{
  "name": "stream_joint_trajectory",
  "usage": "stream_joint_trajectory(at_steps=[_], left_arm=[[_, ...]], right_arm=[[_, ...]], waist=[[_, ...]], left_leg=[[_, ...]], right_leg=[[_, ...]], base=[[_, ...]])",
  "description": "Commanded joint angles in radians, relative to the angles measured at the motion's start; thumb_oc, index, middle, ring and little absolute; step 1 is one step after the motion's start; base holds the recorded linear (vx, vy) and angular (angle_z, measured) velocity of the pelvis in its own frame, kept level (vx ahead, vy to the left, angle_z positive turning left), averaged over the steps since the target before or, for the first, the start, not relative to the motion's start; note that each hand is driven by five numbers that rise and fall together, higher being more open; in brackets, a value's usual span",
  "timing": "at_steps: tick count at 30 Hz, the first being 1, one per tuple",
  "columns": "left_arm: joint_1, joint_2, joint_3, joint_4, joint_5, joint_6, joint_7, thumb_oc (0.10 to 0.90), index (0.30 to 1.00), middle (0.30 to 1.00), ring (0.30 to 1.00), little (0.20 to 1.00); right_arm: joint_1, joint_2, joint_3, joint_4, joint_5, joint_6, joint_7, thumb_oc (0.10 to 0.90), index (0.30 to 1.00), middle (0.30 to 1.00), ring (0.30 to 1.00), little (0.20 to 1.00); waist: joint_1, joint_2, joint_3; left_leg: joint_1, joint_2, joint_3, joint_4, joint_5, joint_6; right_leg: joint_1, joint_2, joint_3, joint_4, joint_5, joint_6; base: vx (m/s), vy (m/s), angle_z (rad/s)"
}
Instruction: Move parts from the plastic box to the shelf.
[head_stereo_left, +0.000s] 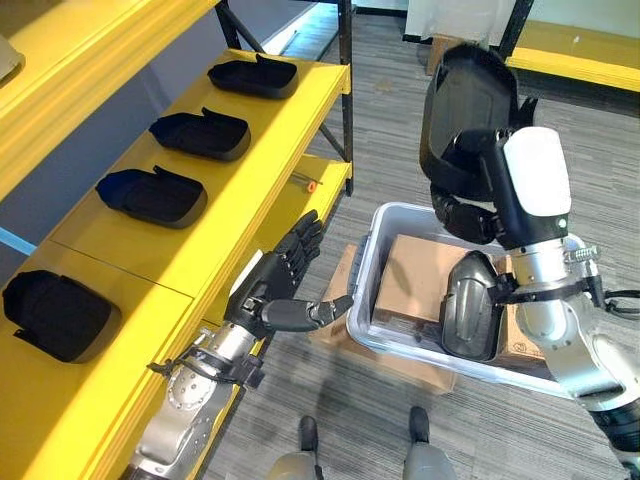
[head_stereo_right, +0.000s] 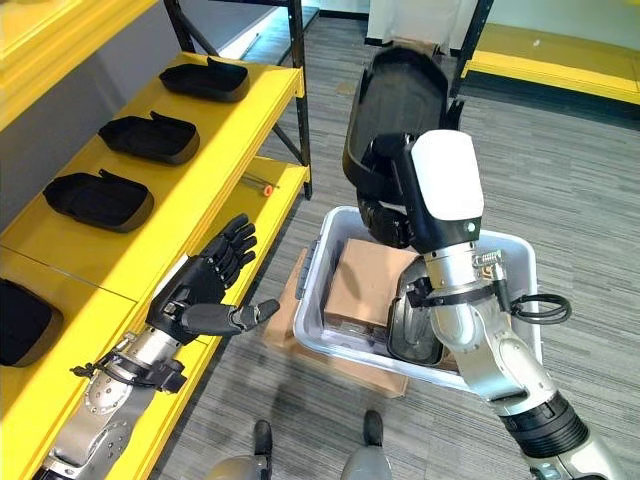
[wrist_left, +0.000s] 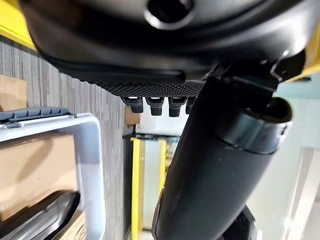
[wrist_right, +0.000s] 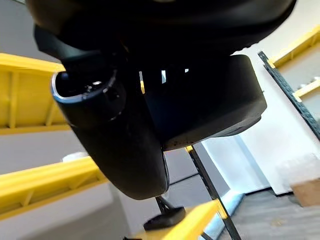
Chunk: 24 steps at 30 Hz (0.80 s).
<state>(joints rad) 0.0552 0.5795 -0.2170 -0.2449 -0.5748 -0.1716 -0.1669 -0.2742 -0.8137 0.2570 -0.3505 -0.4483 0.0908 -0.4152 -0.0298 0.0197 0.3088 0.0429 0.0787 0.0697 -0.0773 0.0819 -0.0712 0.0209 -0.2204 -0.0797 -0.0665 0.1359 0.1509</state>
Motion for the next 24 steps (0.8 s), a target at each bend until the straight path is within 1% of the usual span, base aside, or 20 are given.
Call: stream_joint_trajectory(at_steps=[1, 3, 5, 6, 7, 8, 10, 11, 12, 13, 16, 18, 19, 20, 21, 22, 23, 24], left_arm=[[-0.025, 0.032, -0.008, -0.1, -0.015, -0.095, -0.017, 0.9, 1.0, 1.0, 1.0, 1.0], [-0.028, 0.037, -0.006, -0.113, -0.02, -0.106, -0.009, 0.9, 1.0, 1.0, 1.0, 1.0], [-0.024, 0.041, 0.004, -0.128, -0.011, -0.114, -0.002, 0.9, 1.0, 1.0, 1.0, 1.0], [-0.02, 0.044, 0.012, -0.138, -0.011, -0.115, 0.0, 0.9, 1.0, 1.0, 1.0, 1.0], [-0.009, 0.049, 0.036, -0.155, -0.03, -0.111, 0.005, 0.9, 1.0, 1.0, 1.0, 1.0], [0.006, 0.051, 0.064, -0.167, -0.061, -0.1, 0.016, 0.9, 1.0, 1.0, 1.0, 1.0], [0.016, 0.049, 0.077, -0.166, -0.072, -0.101, 0.022, 0.9, 1.0, 1.0, 1.0, 1.0], [0.017, 0.048, 0.079, -0.165, -0.072, -0.103, 0.023, 0.9, 1.0, 1.0, 1.0, 1.0], [0.018, 0.043, 0.075, -0.157, -0.07, -0.127, 0.019, 0.9, 1.0, 1.0, 1.0, 1.0], [0.023, 0.04, 0.075, -0.146, -0.074, -0.148, 0.006, 0.9, 1.0, 1.0, 1.0, 1.0], [0.014, 0.038, 0.068, -0.136, -0.094, -0.174, -0.017, 0.9, 1.0, 1.0, 1.0, 1.0], [-0.006, 0.028, 0.048, -0.136, -0.211, -0.149, -0.06, 0.9, 1.0, 1.0, 1.0, 1.0], [-0.024, 0.011, 0.033, -0.125, -0.233, -0.15, -0.065, 0.9, 1.0, 1.0, 1.0, 1.0], [-0.04, -0.004, 0.026, -0.116, -0.219, -0.141, -0.077, 0.9, 1.0, 1.0, 1.0, 1.0], [-0.047, -0.008, 0.022, -0.111, -0.21, -0.139, -0.082, 0.9, 1.0, 1.0, 1.0, 1.0], [-0.048, -0.008, 0.021, -0.111, -0.21, -0.139, -0.081, 0.9, 1.0, 1.0, 1.0, 1.0], [-0.073, -0.015, 0.01, -0.108, -0.196, -0.122, -0.096, 0.9, 1.0, 1.0, 1.0, 1.0], [-0.078, -0.018, 0.006, -0.112, -0.197, -0.119, -0.094, 0.9, 1.0, 1.0, 1.0, 1.0]], right_arm=[[-0.074, -0.05, -0.044, -0.111, -0.017, -0.067, -0.078, 0.4, 0.3, 0.3, 0.3, 0.3], [-0.032, -0.049, -0.063, -0.133, -0.016, -0.065, -0.091, 0.4, 0.3, 0.3, 0.3, 0.3], [0.005, -0.039, -0.081, -0.139, -0.018, -0.089, -0.102, 0.4, 0.3, 0.3, 0.3, 0.3], [0.032, -0.035, -0.091, -0.146, -0.024, -0.104, -0.113, 0.4, 0.3, 0.3, 0.3, 0.3], [0.072, -0.028, -0.107, -0.16, -0.028, -0.124, -0.124, 0.4, 0.3, 0.3, 0.3, 0.3], [0.101, -0.029, -0.117, -0.186, -0.025, -0.134, -0.135, 0.4, 0.3, 0.3, 0.3, 0.3], [0.108, -0.031, -0.113, -0.197, -0.033, -0.141, -0.142, 0.4, 0.3, 0.3, 0.3, 0.3], [0.107, -0.03, -0.111, -0.198, -0.034, -0.144, -0.144, 0.4, 0.3, 0.3, 0.3, 0.3], [0.098, -0.03, -0.091, -0.198, -0.06, -0.146, -0.168, 0.4, 0.3, 0.3, 0.3, 0.3], [0.084, -0.027, -0.073, -0.183, -0.083, -0.154, -0.184, 0.4, 0.3, 0.3, 0.3, 0.3], [0.044, -0.037, -0.06, -0.168, -0.117, -0.151, -0.197, 0.4, 0.3, 0.3, 0.3, 0.3], [0.003, -0.047, -0.046, -0.142, -0.156, -0.152, -0.214, 0.4, 0.3, 0.3, 0.3, 0.3], [-0.016, -0.039, -0.037, -0.131, -0.178, -0.155, -0.22, 0.4, 0.3, 0.3, 0.3, 0.3], [-0.007, -0.03, -0.05, -0.134, -0.202, -0.14, -0.22, 0.4, 0.3, 0.3, 0.3, 0.3], [0.003, -0.028, -0.061, -0.138, -0.208, -0.13, -0.216, 0.4, 0.3, 0.3, 0.3, 0.3], [0.004, -0.028, -0.063, -0.14, -0.209, -0.13, -0.215, 0.4, 0.3, 0.3, 0.3, 0.3], [0.037, -0.029, -0.106, -0.156, -0.208, -0.106, -0.2, 0.4, 0.3, 0.3, 0.3, 0.3], [0.052, -0.039, -0.131, -0.166, -0.195, -0.109, -0.194, 0.4, 0.3, 0.3, 0.3, 0.3]], waist=[[-0.012, -0.014, -0.151], [-0.022, -0.019, -0.146], [-0.03, -0.017, -0.141], [-0.031, -0.013, -0.137], [-0.032, -0.008, -0.133], [-0.034, -0.008, -0.129], [-0.031, -0.007, -0.125], [-0.031, -0.007, -0.125], [-0.024, -0.012, -0.11], [-0.018, -0.009, -0.1], [-0.004, -0.005, -0.088], [0.002, -0.001, -0.077], [-0.001, 0.004, -0.069], [-0.013, 0.006, -0.065], [-0.021, 0.006, -0.062], [-0.021, 0.006, -0.062], [-0.046, 0.005, -0.05], [-0.058, 0.003, -0.042]], left_leg=[[0.036, -0.058, 0.022, -0.01, -0.175, 0.106], [0.028, -0.064, 0.005, -0.01, -0.171, 0.113], [0.031, -0.062, -0.004, -0.01, -0.177, 0.12], [0.028, -0.059, -0.007, -0.01, -0.172, 0.125], [0.022, -0.06, -0.016, -0.01, -0.162, 0.135], [0.015, -0.07, -0.033, -0.01, -0.15, 0.141], [0.004, -0.079, -0.052, -0.01, -0.139, 0.144], [0.002, -0.08, -0.056, -0.01, -0.137, 0.144], [-0.017, -0.106, -0.093, -0.002, -0.129, 0.147], [-0.024, -0.117, -0.121, 0.006, -0.127, 0.15], [-0.048, -0.126, -0.163, 0.011, -0.116, 0.144], [-0.067, -0.123, -0.164, 0.013, -0.104, 0.135], [-0.075, -0.115, -0.134, 0.017, -0.1, 0.124], [-0.083, -0.099, -0.058, 0.03, -0.098, 0.108], [-0.086, -0.091, -0.019, 0.038, -0.098, 0.101], [-0.086, -0.091, -0.02, 0.04, -0.099, 0.101], [-0.1, -0.063, 0.099, 0.083, -0.105, 0.085], [-0.107, -0.044, 0.138, 0.12, -0.114, 0.08]], right_leg=[[-0.042, 0.033, 0.082, -0.021, -0.026, 0.029], [-0.056, 0.044, 0.104, -0.014, -0.011, 0.021], [-0.058, 0.068, 0.114, 0.031, -0.046, 0.014], [-0.06, 0.094, 0.109, 0.082, -0.09, 0.002], [-0.071, 0.141, 0.099, 0.178, -0.14, -0.02], [-0.094, 0.192, 0.103, 0.266, -0.168, -0.042], [-0.11, 0.228, 0.11, 0.322, -0.188, -0.059], [-0.115, 0.234, 0.11, 0.335, -0.195, -0.063], [-0.134, 0.263, 0.131, 0.326, -0.188, -0.076], [-0.136, 0.273, 0.134, 0.312, -0.198, -0.088], [-0.112, 0.286, 0.142, 0.253, -0.224, -0.114], [-0.105, 0.282, 0.135, 0.228, -0.228, -0.12], [-0.099, 0.274, 0.121, 0.22, -0.236, -0.124], [-0.089, 0.26, 0.091, 0.214, -0.237, -0.121], [-0.084, 0.253, 0.073, 0.214, -0.238, -0.12], [-0.083, 0.253, 0.072, 0.213, -0.239, -0.12], [-0.07, 0.223, 0.02, 0.214, -0.241, -0.125], [-0.067, 0.202, -0.007, 0.218, -0.24, -0.13]], base=[[-0.05, 0.139, -0.01], [-0.09, 0.082, 0.01], [-0.06, 0.059, 0.04], [-0.07, 0.044, 0.15], [-0.14, 0.023, 0.24], [-0.14, 0.001, 0.39], [-0.11, -0.02, 0.35], [-0.16, -0.052, 0.28], [-0.17, -0.095, 0.37], [-0.18, -0.114, 0.39], [-0.18, -0.118, 0.29], [-0.2, -0.1, 0.18], [-0.18, -0.08, 0.22], [-0.13, -0.056, 0.3], [-0.07, -0.025, 0.6], [-0.12, 0.005, 1.33], [-0.16, 0.028, 2.09], [-0.21, 0.062, 2.19]])
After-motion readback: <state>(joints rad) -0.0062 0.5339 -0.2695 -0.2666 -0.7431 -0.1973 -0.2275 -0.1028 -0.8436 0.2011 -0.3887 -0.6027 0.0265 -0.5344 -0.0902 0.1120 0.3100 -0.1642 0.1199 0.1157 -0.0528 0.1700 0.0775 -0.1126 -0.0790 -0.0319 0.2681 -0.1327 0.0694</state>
